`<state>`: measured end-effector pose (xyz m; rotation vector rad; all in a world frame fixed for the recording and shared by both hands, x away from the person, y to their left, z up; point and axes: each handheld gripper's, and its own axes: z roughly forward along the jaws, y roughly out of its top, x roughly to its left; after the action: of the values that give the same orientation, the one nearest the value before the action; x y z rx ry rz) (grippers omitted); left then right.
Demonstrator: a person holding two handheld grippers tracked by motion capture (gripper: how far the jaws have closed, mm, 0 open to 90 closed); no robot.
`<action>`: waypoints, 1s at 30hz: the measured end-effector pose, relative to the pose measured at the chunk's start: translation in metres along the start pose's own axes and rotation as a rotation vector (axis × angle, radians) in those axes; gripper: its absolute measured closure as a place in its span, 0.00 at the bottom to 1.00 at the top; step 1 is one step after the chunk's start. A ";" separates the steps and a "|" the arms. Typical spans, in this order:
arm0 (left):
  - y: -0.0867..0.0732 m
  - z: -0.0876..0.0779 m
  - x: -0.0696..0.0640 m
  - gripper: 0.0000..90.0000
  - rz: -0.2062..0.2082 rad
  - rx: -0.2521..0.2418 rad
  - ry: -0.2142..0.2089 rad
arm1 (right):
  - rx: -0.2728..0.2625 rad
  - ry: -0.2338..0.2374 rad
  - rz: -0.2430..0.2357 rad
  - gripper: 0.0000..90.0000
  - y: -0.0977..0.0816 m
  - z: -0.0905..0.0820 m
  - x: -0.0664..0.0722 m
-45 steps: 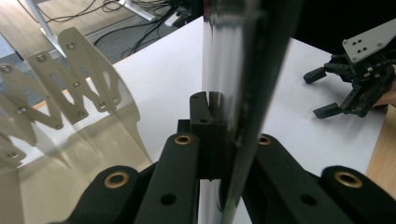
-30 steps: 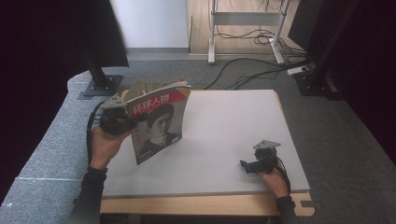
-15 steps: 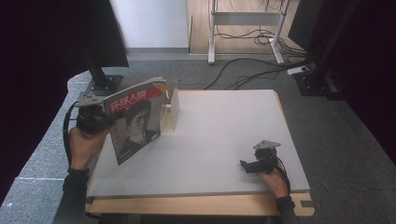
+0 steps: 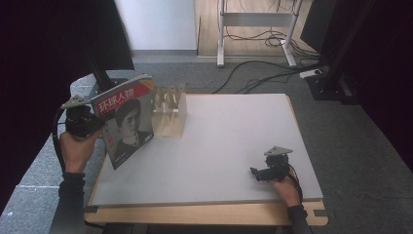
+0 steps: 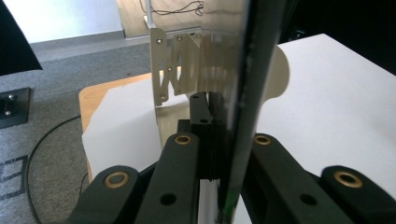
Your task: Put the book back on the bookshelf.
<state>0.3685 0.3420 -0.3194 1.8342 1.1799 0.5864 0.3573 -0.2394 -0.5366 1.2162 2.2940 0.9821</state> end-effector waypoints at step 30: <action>0.022 0.064 0.005 0.95 0.005 0.015 -0.010 | -0.003 0.000 -0.001 0.00 0.000 0.000 0.000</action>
<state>0.4297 0.3165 -0.3342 1.8513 1.1757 0.5718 0.3574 -0.2395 -0.5368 1.2145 2.2924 0.9845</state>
